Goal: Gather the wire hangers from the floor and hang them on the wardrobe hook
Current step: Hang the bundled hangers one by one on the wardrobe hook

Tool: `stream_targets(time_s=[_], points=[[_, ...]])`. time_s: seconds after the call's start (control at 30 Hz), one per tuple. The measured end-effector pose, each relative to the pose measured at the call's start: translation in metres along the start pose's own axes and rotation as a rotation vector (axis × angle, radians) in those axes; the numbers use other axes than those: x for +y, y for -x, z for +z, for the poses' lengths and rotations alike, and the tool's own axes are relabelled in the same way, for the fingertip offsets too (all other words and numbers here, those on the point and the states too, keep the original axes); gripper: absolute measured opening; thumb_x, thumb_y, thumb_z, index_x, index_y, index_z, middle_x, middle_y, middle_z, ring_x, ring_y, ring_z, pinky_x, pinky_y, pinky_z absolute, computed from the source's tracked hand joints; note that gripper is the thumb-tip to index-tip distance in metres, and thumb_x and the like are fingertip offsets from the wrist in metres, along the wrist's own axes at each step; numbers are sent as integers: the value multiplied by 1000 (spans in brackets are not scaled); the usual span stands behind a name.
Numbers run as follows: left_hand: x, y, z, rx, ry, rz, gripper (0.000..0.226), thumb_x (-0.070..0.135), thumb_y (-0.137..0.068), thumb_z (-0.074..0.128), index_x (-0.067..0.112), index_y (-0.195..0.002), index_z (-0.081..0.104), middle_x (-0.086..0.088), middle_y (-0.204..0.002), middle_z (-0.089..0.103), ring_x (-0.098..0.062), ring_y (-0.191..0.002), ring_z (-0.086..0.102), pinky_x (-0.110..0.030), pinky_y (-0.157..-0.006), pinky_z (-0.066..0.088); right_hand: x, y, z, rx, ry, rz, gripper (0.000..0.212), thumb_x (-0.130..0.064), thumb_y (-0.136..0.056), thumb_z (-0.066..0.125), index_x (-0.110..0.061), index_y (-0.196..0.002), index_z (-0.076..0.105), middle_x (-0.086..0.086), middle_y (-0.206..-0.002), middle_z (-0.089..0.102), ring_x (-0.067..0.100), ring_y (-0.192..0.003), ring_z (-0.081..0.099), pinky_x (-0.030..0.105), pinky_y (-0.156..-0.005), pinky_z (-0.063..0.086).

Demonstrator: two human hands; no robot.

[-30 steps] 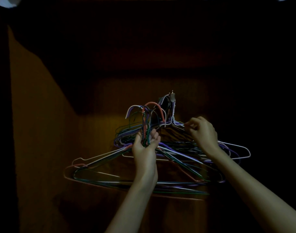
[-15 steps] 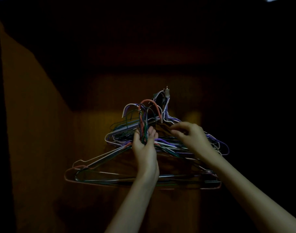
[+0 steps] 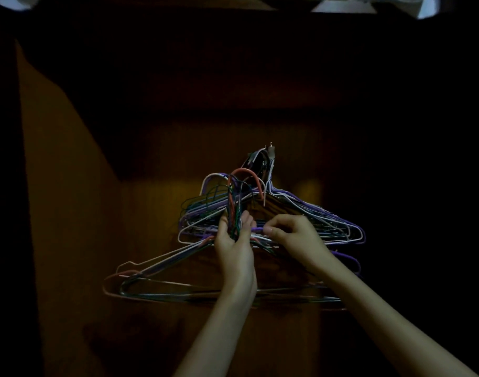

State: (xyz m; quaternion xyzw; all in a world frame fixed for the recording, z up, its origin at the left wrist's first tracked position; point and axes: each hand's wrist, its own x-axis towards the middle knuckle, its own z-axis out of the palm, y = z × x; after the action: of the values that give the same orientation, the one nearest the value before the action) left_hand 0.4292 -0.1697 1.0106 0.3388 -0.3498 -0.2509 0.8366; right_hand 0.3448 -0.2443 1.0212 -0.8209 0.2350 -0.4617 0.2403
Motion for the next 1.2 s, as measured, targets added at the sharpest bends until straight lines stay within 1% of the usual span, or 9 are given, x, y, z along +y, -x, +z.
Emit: stream_targets(time_s=[0.07, 0.13, 0.2, 0.3, 0.47, 0.77, 0.93, 1.03, 1.2], points=[[2, 3, -3, 12, -8, -7, 35, 6, -94, 49, 29, -121, 49, 3, -110, 63, -4, -93, 61, -29, -96, 41, 0, 1, 2, 54, 30, 13, 15, -21, -90, 58, -28, -79, 63, -9, -78, 63, 5, -77, 60, 26, -68, 49], [2, 7, -8, 33, 30, -28, 44, 4, -95, 48, 22, -135, 43, -2, -119, 60, -7, -92, 61, -23, -89, 45, 0, 1, 0, 122, 67, 27, 14, -22, -91, 57, -28, -79, 62, -8, -78, 63, 9, -79, 60, 31, -72, 48], [2, 8, -15, 56, 44, -44, 49, 2, -94, 49, 16, -140, 38, -8, -126, 58, -11, -96, 62, -21, -83, 47, 2, 0, -6, 185, 32, 28, 15, -20, -91, 57, -26, -79, 62, -7, -77, 63, 10, -79, 60, 28, -71, 46], [4, 6, -23, 79, 71, -68, 55, 1, -95, 48, 15, -145, 30, -9, -126, 58, -17, -105, 60, -25, -91, 40, 3, 1, -17, 207, -25, 20, 17, -16, -92, 56, -24, -79, 63, -6, -77, 63, 7, -76, 58, 21, -67, 41], [9, 2, -28, 85, 77, -45, 50, 1, -95, 46, 13, -142, 34, -6, -118, 61, -16, -102, 60, -24, -91, 41, 1, 3, -27, 228, 21, -16, 24, -15, -91, 57, -29, -72, 60, -11, -73, 61, 1, -72, 56, 15, -64, 39], [12, -1, -22, 62, 115, -23, 52, 7, -97, 42, 18, -145, 26, -15, -130, 56, -19, -103, 60, -27, -91, 43, 7, -28, -43, 421, 41, -74, 9, -17, -91, 58, -24, -94, 63, -7, -87, 63, 10, -87, 61, 26, -76, 49], [10, -7, -17, 76, 181, -37, 55, 3, -98, 38, 18, -148, 18, -20, -132, 52, -25, -112, 57, -29, -92, 45, 21, -42, -47, 486, 141, -19, 9, -21, -91, 59, -27, -90, 66, -2, -87, 67, 14, -85, 63, 33, -73, 51], [10, -12, -13, 92, 191, -26, 58, 4, -99, 38, 19, -149, 14, -18, -131, 54, -22, -106, 58, -30, -95, 44, 32, -51, -46, 487, 204, 40, 9, -25, -90, 61, -31, -88, 67, -3, -92, 69, 14, -90, 63, 36, -76, 52], [6, -21, -8, 92, 209, -7, 54, 2, -98, 38, 16, -147, 20, -17, -128, 56, -25, -116, 56, -35, -102, 42, 45, -66, -41, 428, 217, 92, 13, -27, -88, 62, -38, -81, 63, -5, -91, 69, 14, -90, 63, 40, -78, 53]])
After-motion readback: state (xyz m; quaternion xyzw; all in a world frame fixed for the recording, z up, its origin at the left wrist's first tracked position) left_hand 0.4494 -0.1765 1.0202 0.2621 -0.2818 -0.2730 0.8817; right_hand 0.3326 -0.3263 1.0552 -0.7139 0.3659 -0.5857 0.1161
